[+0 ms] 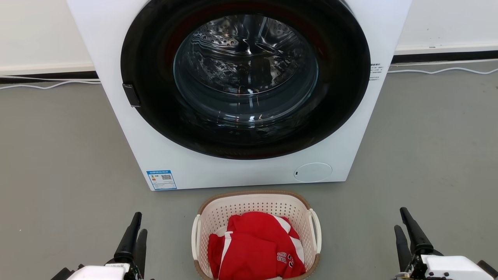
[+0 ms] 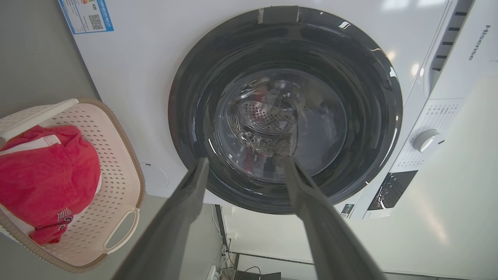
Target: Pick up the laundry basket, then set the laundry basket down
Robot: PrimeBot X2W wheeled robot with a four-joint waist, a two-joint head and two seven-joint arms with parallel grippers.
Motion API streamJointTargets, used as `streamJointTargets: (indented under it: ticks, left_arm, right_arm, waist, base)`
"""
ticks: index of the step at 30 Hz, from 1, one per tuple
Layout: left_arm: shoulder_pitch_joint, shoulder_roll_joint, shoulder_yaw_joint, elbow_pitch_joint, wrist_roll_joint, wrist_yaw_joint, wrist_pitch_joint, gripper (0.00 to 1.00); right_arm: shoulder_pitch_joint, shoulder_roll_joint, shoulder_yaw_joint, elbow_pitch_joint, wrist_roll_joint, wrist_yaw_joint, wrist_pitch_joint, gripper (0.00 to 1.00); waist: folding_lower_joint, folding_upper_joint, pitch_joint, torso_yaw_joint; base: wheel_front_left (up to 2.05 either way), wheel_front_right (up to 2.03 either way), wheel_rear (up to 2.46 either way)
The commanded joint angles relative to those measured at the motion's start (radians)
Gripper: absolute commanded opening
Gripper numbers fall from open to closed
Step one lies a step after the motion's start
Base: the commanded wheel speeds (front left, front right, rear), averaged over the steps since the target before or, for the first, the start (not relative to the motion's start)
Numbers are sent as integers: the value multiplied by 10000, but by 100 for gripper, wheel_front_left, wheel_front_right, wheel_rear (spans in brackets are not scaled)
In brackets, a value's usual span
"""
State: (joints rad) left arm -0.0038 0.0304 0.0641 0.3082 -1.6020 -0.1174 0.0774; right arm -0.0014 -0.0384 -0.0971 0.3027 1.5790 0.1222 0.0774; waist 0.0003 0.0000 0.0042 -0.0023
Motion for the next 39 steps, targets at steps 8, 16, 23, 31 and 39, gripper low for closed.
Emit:
streamJointTargets:
  ticks: [8,16,23,31,39]
  left_arm:
    - [-274,176,-205,-272,528,-29,-304,100]
    - [-309,188,-180,-192,1414,-37,-543,100]
    - [-332,188,-78,-163,2478,-44,-748,100]
    - [-355,153,83,-154,3619,-52,-983,100]
    - [-367,144,228,-102,4702,-59,-1188,100]
  right_arm:
    - [-277,-89,114,-418,-998,20,-332,100]
    - [-333,-95,195,-517,-2277,25,-565,100]
    - [-375,-124,304,-634,-3572,29,-768,100]
    - [-474,-209,472,-688,-5232,34,-1002,100]
    - [-512,-262,621,-779,-6506,38,-1206,100]
  waist:
    - [-3,0,15,-6]
    - [-3,0,36,3]
    - [-3,0,46,14]
    - [-3,0,59,14]
    - [-3,0,51,34]
  base:
    - [0,0,0]
    - [0,0,0]
    - [0,0,0]
    - [0,0,0]
    - [0,0,0]
